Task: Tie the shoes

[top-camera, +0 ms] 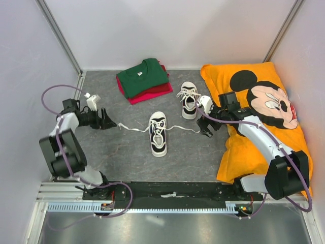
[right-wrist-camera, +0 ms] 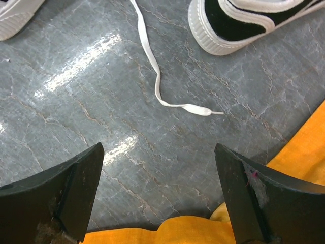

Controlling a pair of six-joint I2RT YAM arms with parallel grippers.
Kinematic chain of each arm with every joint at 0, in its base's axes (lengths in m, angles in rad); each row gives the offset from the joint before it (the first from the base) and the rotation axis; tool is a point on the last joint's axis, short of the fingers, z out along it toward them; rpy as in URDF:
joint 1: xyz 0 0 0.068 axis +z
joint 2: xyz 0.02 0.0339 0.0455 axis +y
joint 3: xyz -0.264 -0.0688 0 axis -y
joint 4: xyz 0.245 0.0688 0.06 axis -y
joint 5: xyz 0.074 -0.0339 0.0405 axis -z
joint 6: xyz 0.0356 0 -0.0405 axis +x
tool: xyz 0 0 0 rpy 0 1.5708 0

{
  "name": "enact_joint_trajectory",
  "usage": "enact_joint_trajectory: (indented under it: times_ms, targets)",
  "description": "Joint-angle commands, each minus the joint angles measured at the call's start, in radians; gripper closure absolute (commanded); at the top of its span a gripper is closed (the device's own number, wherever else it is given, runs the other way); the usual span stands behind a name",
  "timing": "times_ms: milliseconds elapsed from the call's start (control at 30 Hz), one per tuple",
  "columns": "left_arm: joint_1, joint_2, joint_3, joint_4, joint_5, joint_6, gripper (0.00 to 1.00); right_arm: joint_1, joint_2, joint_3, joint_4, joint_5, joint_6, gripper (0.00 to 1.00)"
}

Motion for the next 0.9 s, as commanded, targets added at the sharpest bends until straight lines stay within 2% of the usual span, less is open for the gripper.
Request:
enact_joint_trajectory:
  times_ms: [0, 33, 100, 233, 300, 333, 400, 500, 700, 867]
  targets:
    - [-0.012, -0.280, -0.085, -0.029, 0.109, 0.478, 0.08, -0.001, -0.033, -0.003, 0.005, -0.066, -0.049, 0.02]
    - [-0.034, -0.311, -0.105, -0.033, 0.099, 0.567, 0.05, -0.001, -0.030, -0.003, 0.007, -0.070, -0.043, 0.02]
    - [-0.112, -0.357, -0.140, -0.038, 0.066, 0.631, 0.04, 0.001, -0.019, -0.011, 0.016, -0.090, -0.035, 0.02]
    - [-0.267, -0.327, -0.145, -0.046, 0.036, 0.761, 0.04, 0.001, 0.019, -0.017, 0.023, -0.098, -0.009, 0.02]
    - [-0.372, -0.287, -0.113, -0.046, -0.013, 0.795, 0.10, -0.001, 0.045, -0.014, 0.030, -0.093, 0.013, 0.02]
    - [-0.415, -0.228, -0.096, -0.044, -0.035, 0.803, 0.18, -0.001, 0.053, -0.005, 0.028, -0.096, 0.020, 0.02]
    - [-0.490, -0.161, -0.039, -0.047, -0.082, 0.798, 0.26, 0.001, 0.068, 0.003, 0.025, -0.099, 0.031, 0.02]
    - [-0.552, -0.057, 0.018, -0.032, -0.132, 0.801, 0.40, 0.002, 0.074, 0.012, 0.025, -0.093, 0.040, 0.02]
    - [-0.614, 0.098, 0.097, -0.030, -0.240, 0.812, 0.55, 0.002, 0.080, 0.013, 0.043, -0.087, 0.045, 0.02]
    - [-0.652, 0.143, 0.111, -0.033, -0.257, 0.852, 0.57, 0.001, 0.097, 0.023, 0.051, -0.079, 0.042, 0.02]
